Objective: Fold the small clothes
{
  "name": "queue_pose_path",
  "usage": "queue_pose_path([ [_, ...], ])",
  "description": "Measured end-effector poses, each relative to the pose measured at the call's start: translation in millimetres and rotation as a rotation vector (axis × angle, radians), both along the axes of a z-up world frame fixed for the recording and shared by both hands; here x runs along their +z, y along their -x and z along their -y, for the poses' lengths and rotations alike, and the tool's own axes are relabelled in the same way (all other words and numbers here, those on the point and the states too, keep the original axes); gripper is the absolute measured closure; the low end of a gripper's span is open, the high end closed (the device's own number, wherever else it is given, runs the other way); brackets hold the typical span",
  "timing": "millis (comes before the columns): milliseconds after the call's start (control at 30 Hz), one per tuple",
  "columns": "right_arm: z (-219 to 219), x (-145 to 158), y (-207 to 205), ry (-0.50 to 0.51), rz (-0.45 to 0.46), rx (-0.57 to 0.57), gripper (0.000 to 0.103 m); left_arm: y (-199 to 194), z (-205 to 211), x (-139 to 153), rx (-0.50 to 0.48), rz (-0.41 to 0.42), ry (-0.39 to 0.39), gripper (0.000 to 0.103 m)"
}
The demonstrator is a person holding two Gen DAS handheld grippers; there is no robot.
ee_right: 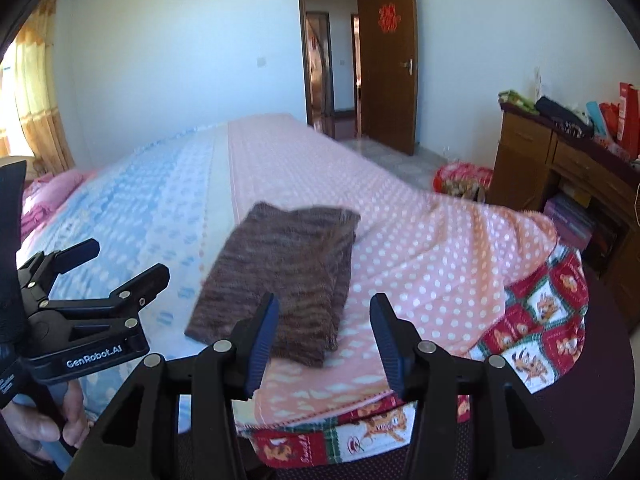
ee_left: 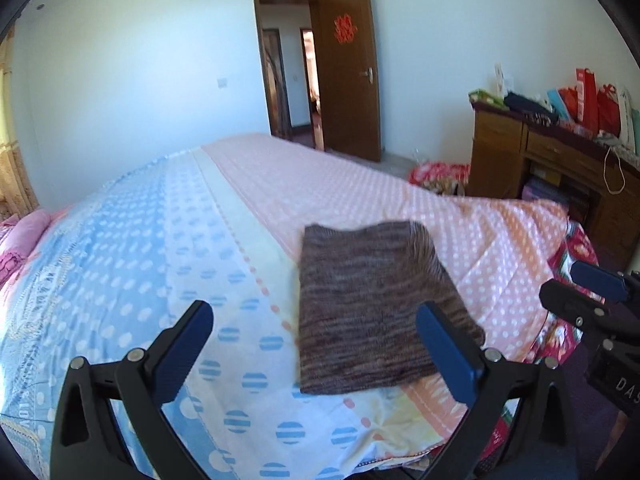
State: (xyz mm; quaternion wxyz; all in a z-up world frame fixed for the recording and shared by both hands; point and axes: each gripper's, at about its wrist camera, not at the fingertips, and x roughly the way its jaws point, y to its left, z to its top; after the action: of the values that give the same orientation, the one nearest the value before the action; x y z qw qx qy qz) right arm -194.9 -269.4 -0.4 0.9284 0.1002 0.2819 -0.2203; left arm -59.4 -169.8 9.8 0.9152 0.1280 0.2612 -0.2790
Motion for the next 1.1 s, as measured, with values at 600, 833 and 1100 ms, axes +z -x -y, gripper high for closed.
queue_pose_path([
  [600, -32, 47, 23, 0.171, 0.231, -0.010, 0.037, 19, -13, 31, 0.075, 0.158, 0.043, 0.000],
  [833, -31, 44, 23, 0.171, 0.232, -0.006, 0.037, 22, -14, 34, 0.084, 0.159, 0.050, 0.000],
  [1100, -29, 44, 23, 0.166, 0.228, -0.007, 0.037, 22, -14, 34, 0.085, 0.165, 0.043, 0.000],
])
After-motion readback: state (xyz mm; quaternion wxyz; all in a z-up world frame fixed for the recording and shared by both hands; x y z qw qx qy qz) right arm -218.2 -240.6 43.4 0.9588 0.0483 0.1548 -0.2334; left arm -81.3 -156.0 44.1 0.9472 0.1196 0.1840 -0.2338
